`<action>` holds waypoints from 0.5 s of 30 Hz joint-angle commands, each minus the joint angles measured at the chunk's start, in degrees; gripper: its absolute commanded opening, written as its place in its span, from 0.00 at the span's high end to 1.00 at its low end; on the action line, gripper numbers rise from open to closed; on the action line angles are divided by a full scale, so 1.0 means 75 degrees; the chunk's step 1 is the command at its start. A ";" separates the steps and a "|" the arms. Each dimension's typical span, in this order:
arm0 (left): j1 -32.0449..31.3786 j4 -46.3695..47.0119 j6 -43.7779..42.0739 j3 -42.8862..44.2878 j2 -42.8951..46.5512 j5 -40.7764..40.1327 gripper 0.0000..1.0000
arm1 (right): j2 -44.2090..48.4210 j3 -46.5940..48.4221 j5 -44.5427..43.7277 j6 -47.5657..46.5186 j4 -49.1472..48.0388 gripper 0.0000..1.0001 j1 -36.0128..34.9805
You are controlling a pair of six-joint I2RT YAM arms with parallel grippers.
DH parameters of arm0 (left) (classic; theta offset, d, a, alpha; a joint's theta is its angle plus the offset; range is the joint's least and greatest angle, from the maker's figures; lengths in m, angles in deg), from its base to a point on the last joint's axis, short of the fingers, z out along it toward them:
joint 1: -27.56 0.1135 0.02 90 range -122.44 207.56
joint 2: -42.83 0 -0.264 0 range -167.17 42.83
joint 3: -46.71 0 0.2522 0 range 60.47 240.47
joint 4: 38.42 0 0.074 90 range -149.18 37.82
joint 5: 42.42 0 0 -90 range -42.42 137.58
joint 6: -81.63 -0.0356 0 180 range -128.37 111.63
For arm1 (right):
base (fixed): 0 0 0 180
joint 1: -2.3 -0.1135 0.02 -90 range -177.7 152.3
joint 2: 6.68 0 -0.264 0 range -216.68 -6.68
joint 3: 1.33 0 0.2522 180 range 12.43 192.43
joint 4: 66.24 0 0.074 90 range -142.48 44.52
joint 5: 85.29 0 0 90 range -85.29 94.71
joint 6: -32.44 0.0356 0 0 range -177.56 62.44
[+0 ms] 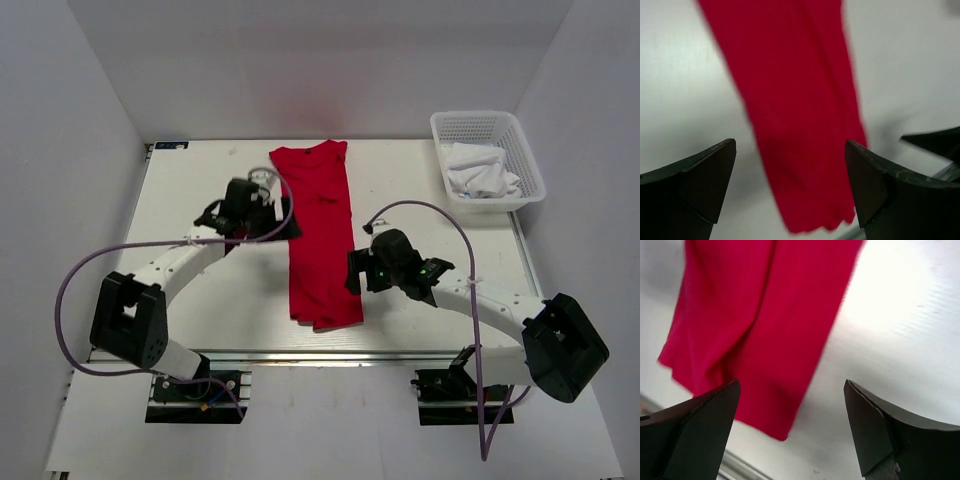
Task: Fold and stack the t-shirts
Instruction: Grab the bottom of the folded rectangular tshirt with both arms
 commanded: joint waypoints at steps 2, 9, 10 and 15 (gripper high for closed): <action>-0.0259 -0.1285 0.0804 -0.1820 0.1509 -0.0826 0.00 | 0.0163 0.0070 0.2262 -0.1134 -0.0072 0.10 -0.0081; -0.0331 -0.1474 0.1367 -0.3828 0.3398 -0.0428 0.00 | 0.0118 0.0550 0.5391 -0.1908 -0.1360 0.10 -0.0410; -0.0331 -0.1544 0.1368 -0.4061 0.3864 -0.0555 0.00 | -0.0103 0.0620 0.5431 -0.1932 -0.1373 0.10 -0.0480; -0.0331 -0.2024 0.1555 -0.4333 0.4864 -0.0873 0.00 | -0.1380 0.1440 0.6330 -0.2108 -0.1478 0.10 -0.0867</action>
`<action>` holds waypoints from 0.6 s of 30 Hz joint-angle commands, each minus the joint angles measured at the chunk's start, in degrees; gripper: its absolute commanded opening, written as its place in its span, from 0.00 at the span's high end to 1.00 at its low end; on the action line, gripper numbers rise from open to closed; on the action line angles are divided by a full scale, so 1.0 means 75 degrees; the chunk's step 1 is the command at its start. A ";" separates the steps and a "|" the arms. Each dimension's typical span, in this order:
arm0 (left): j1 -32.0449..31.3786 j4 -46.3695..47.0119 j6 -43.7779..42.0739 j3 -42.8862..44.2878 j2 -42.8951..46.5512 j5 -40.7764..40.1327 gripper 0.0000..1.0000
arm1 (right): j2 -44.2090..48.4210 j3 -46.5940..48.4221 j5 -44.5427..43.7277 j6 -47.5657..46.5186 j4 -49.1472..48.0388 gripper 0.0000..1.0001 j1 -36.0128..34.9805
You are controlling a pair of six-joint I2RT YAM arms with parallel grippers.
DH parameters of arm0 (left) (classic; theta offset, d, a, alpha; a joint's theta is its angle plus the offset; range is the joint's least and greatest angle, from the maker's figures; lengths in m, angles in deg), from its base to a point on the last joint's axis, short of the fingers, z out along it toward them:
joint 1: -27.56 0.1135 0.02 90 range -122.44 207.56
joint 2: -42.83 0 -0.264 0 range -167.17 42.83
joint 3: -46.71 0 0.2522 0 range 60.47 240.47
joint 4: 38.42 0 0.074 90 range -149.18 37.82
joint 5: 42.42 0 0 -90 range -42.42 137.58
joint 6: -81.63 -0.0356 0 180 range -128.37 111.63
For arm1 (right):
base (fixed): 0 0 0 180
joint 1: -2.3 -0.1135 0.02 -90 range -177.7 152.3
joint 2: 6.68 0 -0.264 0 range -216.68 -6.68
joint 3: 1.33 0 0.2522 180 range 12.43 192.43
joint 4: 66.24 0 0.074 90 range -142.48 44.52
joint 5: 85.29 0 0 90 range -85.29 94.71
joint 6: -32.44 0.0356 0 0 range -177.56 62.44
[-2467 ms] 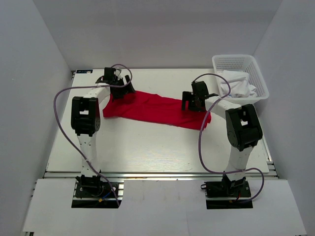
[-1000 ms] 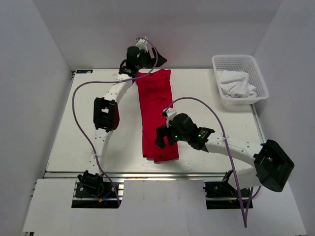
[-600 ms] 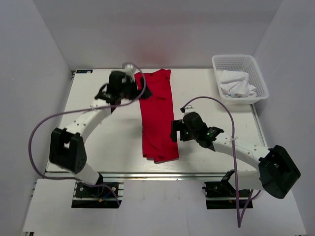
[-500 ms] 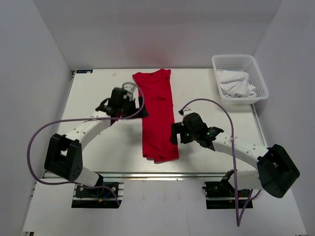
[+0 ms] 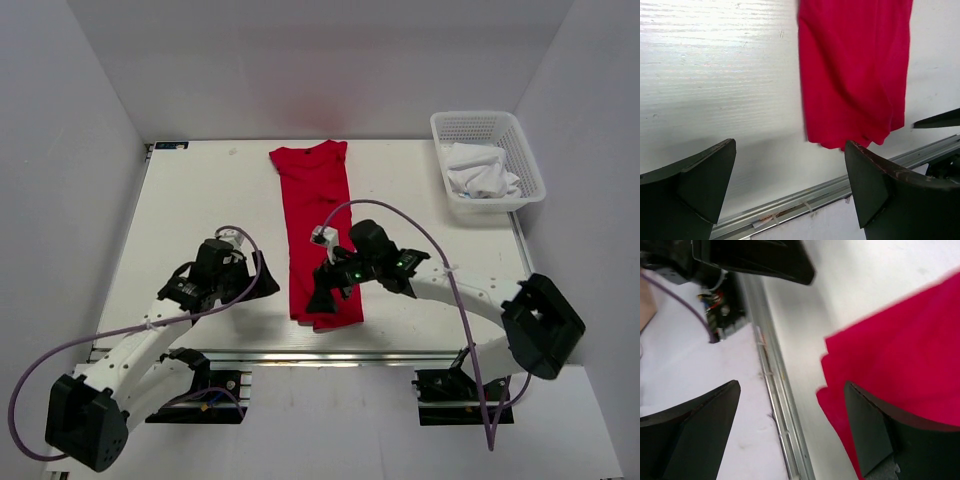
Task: Fold and stack the t-shirts
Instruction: Grab the bottom of the folded rectangular tshirt with both arms
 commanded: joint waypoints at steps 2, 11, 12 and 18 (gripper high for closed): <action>-0.0036 -0.0337 0.0259 -0.0064 0.0520 -0.0238 0.00 | -0.0768 0.0640 0.1406 -0.0237 -0.0596 0.10 -0.0374; -0.0036 -0.0655 0.0025 0.0124 0.0228 -0.0028 0.00 | -0.1589 -0.0834 0.1019 0.0313 -0.1567 0.10 -0.0119; -0.0036 -0.0585 0.0025 0.0124 0.0228 -0.0027 0.00 | -0.1659 -0.0894 0.1020 0.0267 -0.1719 0.10 -0.0037; -0.0036 -0.0432 -0.0116 0.0124 0.0157 0.0476 0.00 | -0.2841 -0.0883 0.2294 -0.0143 -0.1990 0.10 0.0386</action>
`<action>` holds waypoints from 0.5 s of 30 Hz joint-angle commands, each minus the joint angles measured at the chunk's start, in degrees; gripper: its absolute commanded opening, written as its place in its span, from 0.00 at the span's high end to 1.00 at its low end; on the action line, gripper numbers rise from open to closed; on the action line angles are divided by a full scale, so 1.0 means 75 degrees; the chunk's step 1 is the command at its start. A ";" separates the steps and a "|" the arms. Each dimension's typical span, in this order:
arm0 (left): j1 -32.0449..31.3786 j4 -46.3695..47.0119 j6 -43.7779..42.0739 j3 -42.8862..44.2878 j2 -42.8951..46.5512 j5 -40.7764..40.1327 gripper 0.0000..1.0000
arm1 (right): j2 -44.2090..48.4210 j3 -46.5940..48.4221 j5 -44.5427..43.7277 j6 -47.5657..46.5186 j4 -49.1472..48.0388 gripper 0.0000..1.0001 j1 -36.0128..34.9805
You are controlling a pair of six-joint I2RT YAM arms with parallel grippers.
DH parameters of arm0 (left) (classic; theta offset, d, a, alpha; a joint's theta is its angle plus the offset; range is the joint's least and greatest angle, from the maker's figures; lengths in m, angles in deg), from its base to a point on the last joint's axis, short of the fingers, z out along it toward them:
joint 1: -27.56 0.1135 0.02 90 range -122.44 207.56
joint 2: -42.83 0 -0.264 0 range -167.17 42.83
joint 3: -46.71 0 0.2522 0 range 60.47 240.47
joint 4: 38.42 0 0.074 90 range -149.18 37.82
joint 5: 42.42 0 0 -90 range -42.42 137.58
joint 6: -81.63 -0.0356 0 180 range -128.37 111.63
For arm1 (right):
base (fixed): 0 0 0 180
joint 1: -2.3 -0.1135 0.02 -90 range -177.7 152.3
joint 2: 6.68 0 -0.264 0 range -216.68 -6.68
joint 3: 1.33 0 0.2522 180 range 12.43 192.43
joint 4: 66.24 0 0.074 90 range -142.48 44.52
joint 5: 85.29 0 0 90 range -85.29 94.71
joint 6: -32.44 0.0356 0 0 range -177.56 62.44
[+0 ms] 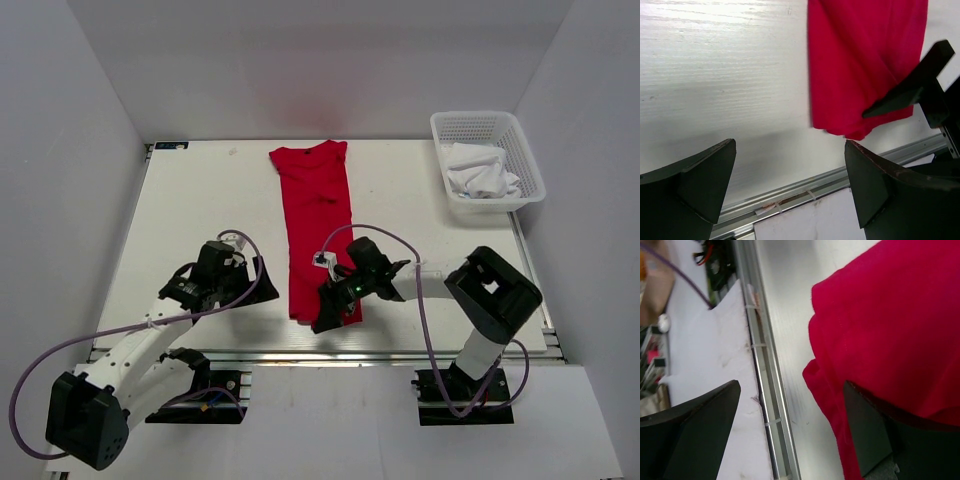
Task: Fold and stack the t-shirts
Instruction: Grab the bottom of the folded rectangular tshirt with both arms
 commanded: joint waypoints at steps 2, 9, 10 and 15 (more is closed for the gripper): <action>-0.0036 0.0198 -0.0215 0.0173 -0.0056 0.0532 0.00 | -0.0760 0.0219 0.0703 -0.0488 0.0091 0.10 0.0121; -0.0188 0.0831 -0.0543 0.0173 -0.0863 0.1189 0.00 | 0.1288 0.0208 -0.0794 -0.0301 0.0840 0.10 0.0109; -0.0188 0.0935 -0.0544 0.0278 -0.1015 0.1189 0.00 | 0.1661 0.0197 -0.1214 -0.0243 0.0947 0.10 0.0109; -0.0668 0.1264 -0.0707 0.0525 -0.1801 0.1189 0.00 | 0.2811 -0.0317 -0.3016 0.0401 0.1638 0.10 0.0273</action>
